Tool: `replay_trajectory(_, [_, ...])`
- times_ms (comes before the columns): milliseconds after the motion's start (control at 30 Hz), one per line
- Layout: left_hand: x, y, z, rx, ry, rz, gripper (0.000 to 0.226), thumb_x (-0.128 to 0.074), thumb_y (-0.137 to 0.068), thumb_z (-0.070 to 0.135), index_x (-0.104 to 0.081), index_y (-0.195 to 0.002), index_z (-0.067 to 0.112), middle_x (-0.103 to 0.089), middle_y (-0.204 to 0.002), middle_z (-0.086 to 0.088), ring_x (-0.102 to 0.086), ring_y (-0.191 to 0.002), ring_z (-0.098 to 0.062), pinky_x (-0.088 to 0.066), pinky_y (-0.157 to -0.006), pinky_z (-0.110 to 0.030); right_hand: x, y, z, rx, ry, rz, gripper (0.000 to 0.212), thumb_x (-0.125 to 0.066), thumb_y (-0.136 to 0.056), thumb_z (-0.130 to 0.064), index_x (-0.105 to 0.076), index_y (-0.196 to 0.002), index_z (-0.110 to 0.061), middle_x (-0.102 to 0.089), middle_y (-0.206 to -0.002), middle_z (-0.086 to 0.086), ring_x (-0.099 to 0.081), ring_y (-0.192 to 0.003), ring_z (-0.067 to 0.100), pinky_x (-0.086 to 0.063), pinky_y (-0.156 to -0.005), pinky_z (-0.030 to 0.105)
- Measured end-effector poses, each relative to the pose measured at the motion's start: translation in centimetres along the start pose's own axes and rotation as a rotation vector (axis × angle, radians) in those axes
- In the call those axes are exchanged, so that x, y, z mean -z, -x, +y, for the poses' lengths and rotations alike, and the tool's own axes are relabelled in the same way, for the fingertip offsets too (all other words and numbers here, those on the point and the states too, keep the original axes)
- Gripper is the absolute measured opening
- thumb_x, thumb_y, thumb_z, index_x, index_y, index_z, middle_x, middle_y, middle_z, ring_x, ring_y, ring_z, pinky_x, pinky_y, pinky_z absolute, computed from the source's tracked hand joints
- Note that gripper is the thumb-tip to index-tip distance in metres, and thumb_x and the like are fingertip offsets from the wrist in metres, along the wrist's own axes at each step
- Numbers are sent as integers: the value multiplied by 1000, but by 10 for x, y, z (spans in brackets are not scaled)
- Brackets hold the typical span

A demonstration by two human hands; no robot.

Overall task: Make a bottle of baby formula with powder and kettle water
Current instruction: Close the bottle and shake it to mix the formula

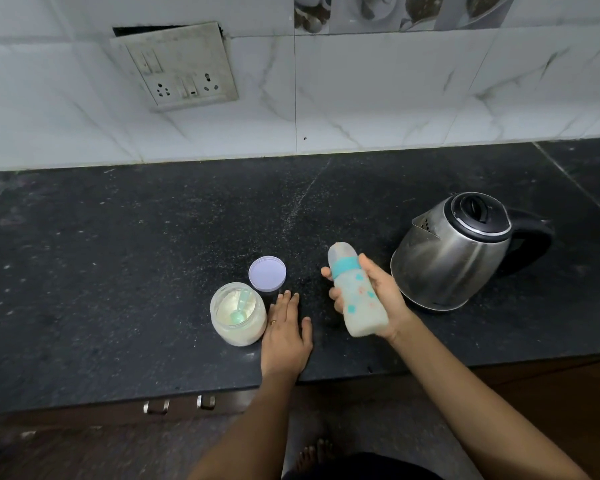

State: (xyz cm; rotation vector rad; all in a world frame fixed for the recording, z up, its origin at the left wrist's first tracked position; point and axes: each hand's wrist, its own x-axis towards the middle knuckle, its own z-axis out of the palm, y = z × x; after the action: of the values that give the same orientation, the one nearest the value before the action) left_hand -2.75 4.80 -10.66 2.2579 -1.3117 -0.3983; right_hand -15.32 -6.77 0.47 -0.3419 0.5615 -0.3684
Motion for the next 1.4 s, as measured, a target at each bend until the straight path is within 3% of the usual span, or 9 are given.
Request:
replay_trajectory(133, [2,0,1,-4,9,1,53,-35,-96,35,-33,-146,18,-26,-156,-1,-19,-145,-20,-8,-114,-26,-8,-6,-2,40,-242,252,67,-74,-68,-44,-53,-123,-11,-58,-93,10,-65,-64,21,-59,-55,31])
replay_trajectory(367, [4,1,4,-7,24,15,50,-42,-97,29,-34,-145,16,-28,-155,-4,-21,-144,-21,-11,-115,-29,-21,4,-6,69,-286,375,51,-60,-91,-35,-47,-133,-11,-57,-130,19,-66,-98,33,-61,-63,40])
replay_trajectory(500, [4,0,3,-18,15,18,51,-39,-97,30,-35,-145,16,-29,-155,-4,-21,-144,-19,-9,-116,-28,-29,9,-15,70,-346,345,48,-58,-94,-29,-43,-132,-4,-50,-135,23,-61,-106,37,-60,-56,47])
replay_trajectory(667, [3,0,2,-28,5,33,50,-38,-97,31,-37,-144,15,-32,-153,-5,-23,-143,-20,-10,-115,-28,-49,22,-25,138,-174,322,30,-52,-98,-30,-50,-104,0,-56,-107,27,-59,-97,35,-56,-68,52])
replay_trajectory(900, [3,0,2,-31,11,39,55,-33,-92,35,-37,-144,15,-32,-153,-4,-23,-143,-18,-9,-116,-27,-36,2,-21,285,-186,187,23,-52,-96,-27,-55,-103,-5,-59,-102,21,-63,-89,29,-57,-75,53])
replay_trajectory(1067, [2,-1,2,-27,0,29,56,-32,-92,36,-36,-144,15,-32,-153,-4,-23,-144,-19,-7,-115,-25,-22,2,1,207,-105,-32,65,-66,-83,-28,-40,-138,-6,-65,-104,17,-68,-85,27,-57,-78,44])
replay_trajectory(1167, [2,-1,2,-23,-1,28,56,-32,-92,35,-37,-143,15,-33,-153,-4,-24,-143,-19,-9,-116,-27,-20,-3,0,267,-181,-3,45,-61,-87,-28,-50,-122,-2,-66,-97,19,-69,-83,28,-58,-78,47])
replay_trajectory(1333, [3,0,3,-24,8,33,54,-37,-93,33,-38,-143,14,-33,-153,-5,-25,-143,-20,-9,-115,-27,-24,2,-2,214,-102,-118,73,-72,-76,-25,-37,-138,-10,-62,-104,16,-66,-79,26,-58,-70,39])
replay_trajectory(1400, [4,0,3,-25,10,35,55,-34,-92,34,-39,-143,14,-34,-152,-5,-25,-143,-20,-11,-115,-28,-18,-3,-7,286,-229,-57,67,-72,-75,-28,-49,-132,-2,-63,-103,16,-68,-80,25,-59,-71,39])
